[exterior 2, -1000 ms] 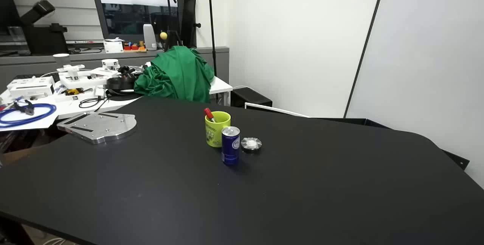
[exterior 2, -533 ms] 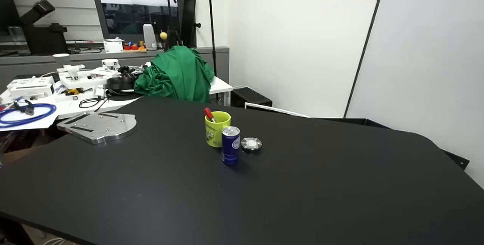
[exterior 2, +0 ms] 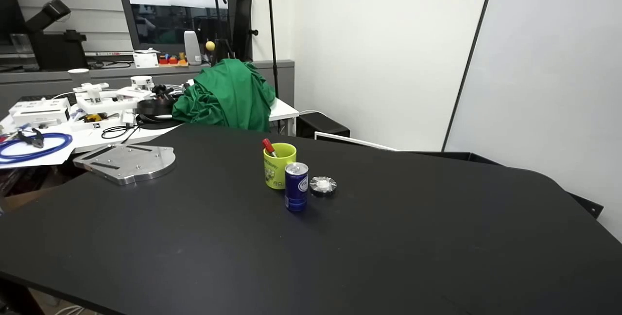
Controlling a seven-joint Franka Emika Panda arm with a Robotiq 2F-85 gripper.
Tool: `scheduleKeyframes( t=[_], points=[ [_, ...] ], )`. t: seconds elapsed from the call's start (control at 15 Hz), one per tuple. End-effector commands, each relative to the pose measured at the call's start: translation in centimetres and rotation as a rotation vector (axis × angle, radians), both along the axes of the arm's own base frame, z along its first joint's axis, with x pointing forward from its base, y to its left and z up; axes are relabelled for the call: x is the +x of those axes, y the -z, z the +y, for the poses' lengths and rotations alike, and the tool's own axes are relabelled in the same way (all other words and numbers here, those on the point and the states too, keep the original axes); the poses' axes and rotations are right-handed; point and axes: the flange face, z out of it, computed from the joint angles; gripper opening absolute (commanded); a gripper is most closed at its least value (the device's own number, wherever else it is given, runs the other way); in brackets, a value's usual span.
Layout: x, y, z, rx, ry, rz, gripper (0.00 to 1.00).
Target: Pick up the pen from the light green cup and put it on the table.
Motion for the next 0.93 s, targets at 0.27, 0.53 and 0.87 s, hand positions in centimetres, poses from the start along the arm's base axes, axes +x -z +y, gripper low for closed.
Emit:
scheduleKeyframes(
  t=[0.27,0.53,0.87],
  points=[
    [14.4,4.9,5.6,-0.282,-0.295,0.14,1.0],
    [19.5,8.5,7.5,-0.395,-0.418,0.19,1.0],
    [22.4,14.4,10.9,-0.417,-0.531,0.24,1.0]
  ],
)
